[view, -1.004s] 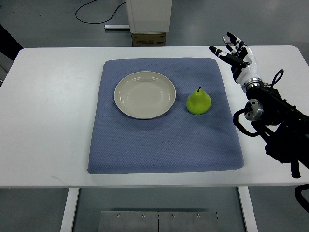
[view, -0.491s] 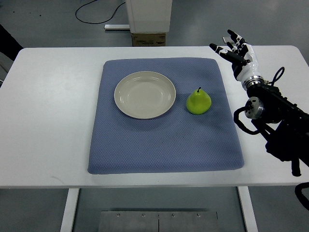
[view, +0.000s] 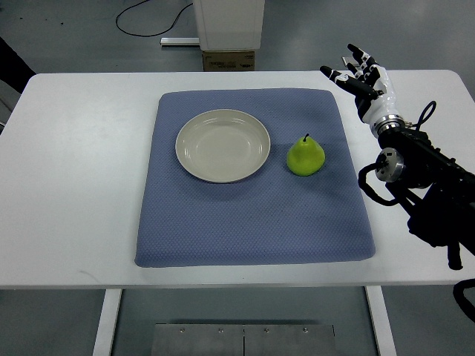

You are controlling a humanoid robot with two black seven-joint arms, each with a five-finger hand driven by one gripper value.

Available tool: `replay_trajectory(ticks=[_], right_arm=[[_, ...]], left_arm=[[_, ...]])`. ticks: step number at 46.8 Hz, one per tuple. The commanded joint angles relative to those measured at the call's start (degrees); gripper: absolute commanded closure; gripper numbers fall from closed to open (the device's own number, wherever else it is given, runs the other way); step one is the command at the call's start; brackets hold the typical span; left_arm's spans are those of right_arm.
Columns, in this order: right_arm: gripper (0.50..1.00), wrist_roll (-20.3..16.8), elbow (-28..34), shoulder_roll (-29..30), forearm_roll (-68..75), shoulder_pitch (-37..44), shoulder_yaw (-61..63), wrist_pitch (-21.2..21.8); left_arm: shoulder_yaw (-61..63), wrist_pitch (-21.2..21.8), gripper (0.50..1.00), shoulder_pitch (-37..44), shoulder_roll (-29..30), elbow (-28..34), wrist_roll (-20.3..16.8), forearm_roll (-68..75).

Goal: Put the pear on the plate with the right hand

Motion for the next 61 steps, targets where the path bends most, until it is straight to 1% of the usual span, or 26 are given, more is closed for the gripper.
replay_trajectory(ticks=[1,33,39,45,48,55,61], right_arm=[[0.500,0.1,0.0,-0.2,0.0,0.1,0.0,0.1],[0.500,0.5,0.9,-1.4,-0.2,-0.1,-0.2,0.1],[0.500,0.5,5.0,-3.1,-0.3,-0.6,-0.5,0.1],[0.500,0.6,9.9,-6.1,-0.3,-0.5,-4.2,0.0],[0.500,0.7,11.3,-6.9,-0.3,-0.4,-5.3,0.0],[0.500,2.7,11.9,-7.4,-0.8,-0.5,-8.6,0.2],[0.500,7.4,14.1,-9.2,-2.3,-0.5,-14.6,3.4]], left_arm=[[0.0,0.0,0.500,0.0,0.0,0.0,0.0,0.0],[0.0,0.0,0.500,0.0,0.0,0.0,0.0,0.0],[0.0,0.0,0.500,0.0,0.0,0.0,0.0,0.0],[0.0,0.0,0.500,0.1,0.0,0.0,0.0,0.0],[0.0,0.0,0.500,0.1,0.0,0.0,0.0,0.0],[0.0,0.0,0.500,0.0,0.0,0.0,0.0,0.0],[0.0,0.0,0.500,0.1,0.0,0.0,0.0,0.0]])
